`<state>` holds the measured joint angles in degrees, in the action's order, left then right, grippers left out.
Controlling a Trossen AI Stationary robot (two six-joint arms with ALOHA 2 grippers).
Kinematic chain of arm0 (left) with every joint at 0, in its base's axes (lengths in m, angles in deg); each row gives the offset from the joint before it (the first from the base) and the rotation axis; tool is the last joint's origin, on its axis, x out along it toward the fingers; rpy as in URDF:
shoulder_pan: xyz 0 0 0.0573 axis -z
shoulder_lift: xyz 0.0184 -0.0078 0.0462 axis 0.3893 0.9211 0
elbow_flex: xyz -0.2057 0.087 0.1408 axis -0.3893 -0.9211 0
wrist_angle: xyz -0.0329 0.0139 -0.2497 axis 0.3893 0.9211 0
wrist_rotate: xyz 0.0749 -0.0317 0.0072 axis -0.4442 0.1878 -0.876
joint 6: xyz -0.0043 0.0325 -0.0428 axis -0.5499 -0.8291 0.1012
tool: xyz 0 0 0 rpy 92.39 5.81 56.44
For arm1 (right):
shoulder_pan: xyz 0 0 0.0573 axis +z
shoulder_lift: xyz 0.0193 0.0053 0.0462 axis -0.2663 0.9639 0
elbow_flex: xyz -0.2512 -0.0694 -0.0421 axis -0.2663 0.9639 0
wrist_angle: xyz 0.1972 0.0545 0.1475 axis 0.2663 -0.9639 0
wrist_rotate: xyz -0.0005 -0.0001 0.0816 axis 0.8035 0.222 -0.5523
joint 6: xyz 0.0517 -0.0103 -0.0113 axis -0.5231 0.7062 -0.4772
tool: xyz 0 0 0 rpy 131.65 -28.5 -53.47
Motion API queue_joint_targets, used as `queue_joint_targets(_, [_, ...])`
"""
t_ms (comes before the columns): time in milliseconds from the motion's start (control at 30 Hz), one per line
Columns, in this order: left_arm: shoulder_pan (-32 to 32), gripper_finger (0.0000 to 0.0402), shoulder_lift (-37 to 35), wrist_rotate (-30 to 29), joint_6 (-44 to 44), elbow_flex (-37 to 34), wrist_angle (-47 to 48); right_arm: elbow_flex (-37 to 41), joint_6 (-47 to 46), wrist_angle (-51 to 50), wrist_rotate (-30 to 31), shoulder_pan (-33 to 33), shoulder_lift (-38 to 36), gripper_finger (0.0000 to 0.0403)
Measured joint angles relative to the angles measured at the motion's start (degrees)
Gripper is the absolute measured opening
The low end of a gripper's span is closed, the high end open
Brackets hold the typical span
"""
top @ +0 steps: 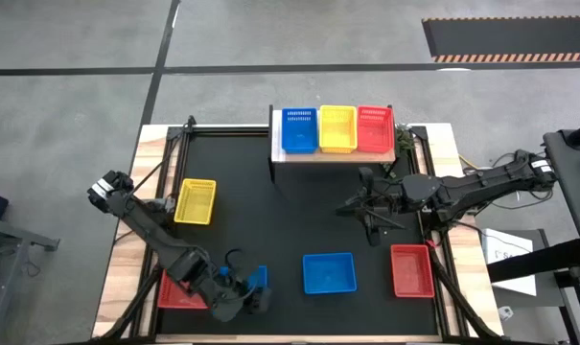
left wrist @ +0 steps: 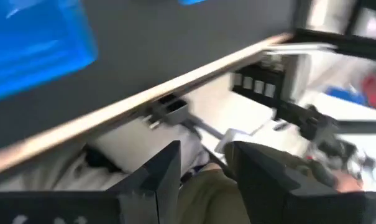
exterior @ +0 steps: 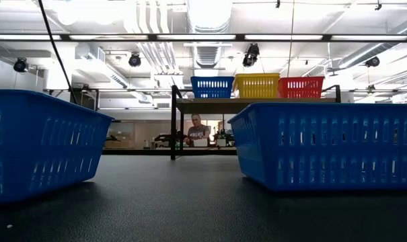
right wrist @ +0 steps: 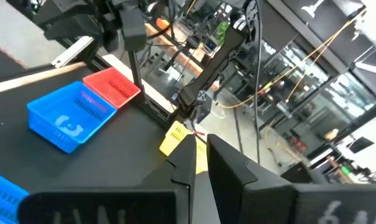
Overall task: Stack baskets on shelf by color
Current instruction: Stack the left red bin on top of the red bin on the shelf
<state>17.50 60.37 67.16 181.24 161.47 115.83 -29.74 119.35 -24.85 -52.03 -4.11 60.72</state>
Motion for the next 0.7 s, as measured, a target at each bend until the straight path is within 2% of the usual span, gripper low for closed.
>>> queue_joint_targets(100, [2.04, 0.0130, 0.00, 3.17, 10.30, -0.62, 4.98, 0.00, 1.89, 0.52, -0.01, -0.01, 0.05, 0.0031])
queue_joint_targets(200, [3.09, 0.0130, 0.00, 11.24, 18.58, -0.63, 9.74, 0.00, 3.25, 1.31, -0.02, -0.01, 0.05, 0.0031])
queue_joint_targets(300, [3.52, 0.0130, 0.00, 19.29, 22.16, -0.63, 13.17, 0.00, 4.54, 1.51, -0.05, -0.41, 0.05, 0.0031])
queue_joint_targets(367, [3.96, 0.0130, -0.01, 22.72, 22.42, -0.28, 16.88, 0.00, 4.96, 1.59, -0.05, -1.02, 0.05, 0.0031])
queue_joint_targets(467, [4.34, 0.0130, -0.07, 23.30, 21.97, -0.47, 18.98, 0.00, 4.81, 1.82, -0.02, -2.13, 0.05, 0.0031])
queue_joint_targets(700, [4.75, 0.0130, -0.07, 24.74, 12.20, -1.09, 22.65, 0.02, 3.63, 1.89, -0.07, -4.64, 0.71, 0.0031])
